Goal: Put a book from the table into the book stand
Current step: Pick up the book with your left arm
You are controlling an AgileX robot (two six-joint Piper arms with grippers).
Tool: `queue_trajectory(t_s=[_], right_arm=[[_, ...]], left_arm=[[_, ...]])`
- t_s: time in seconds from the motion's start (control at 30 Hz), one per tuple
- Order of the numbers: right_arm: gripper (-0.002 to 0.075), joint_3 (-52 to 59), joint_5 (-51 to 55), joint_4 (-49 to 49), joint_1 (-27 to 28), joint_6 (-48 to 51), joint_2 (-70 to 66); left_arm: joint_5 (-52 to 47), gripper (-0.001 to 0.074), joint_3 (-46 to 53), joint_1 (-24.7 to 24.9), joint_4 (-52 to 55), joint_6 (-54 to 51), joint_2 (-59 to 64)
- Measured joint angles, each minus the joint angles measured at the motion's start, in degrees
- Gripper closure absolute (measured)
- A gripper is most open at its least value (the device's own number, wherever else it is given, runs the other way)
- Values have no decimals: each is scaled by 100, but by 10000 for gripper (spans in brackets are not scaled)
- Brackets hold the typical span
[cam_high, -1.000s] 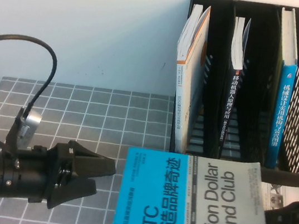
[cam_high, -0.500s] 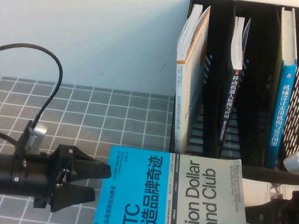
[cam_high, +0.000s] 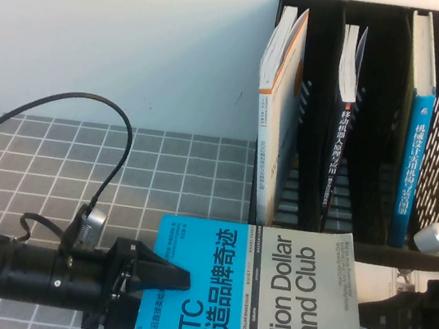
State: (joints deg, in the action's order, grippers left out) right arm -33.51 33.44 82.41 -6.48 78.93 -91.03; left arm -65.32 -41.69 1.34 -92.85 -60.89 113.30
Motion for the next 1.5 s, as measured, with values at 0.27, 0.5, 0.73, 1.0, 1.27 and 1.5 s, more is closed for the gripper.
queue_trajectory(t_s=[0.27,0.5,0.73,1.0,1.27,1.5], right_arm=[[730,0,0,0,0,1,-9],[730,-4,0,0,0,22,-9],[730,-4,0,0,0,34,-9],[730,52,-244,-259,-71,47,363],[730,76,-524,-530,-66,-225,1757],[730,89,-545,-644,-66,-364,2844]], left_arm=[[-10,175,0,25,-57,-30,0],[-245,476,-14,32,-182,-77,0],[-353,552,-35,32,-242,24,-11],[-59,552,-35,66,-42,201,-680],[152,554,-27,66,216,605,-1710],[197,554,-686,90,694,1305,-2383]])
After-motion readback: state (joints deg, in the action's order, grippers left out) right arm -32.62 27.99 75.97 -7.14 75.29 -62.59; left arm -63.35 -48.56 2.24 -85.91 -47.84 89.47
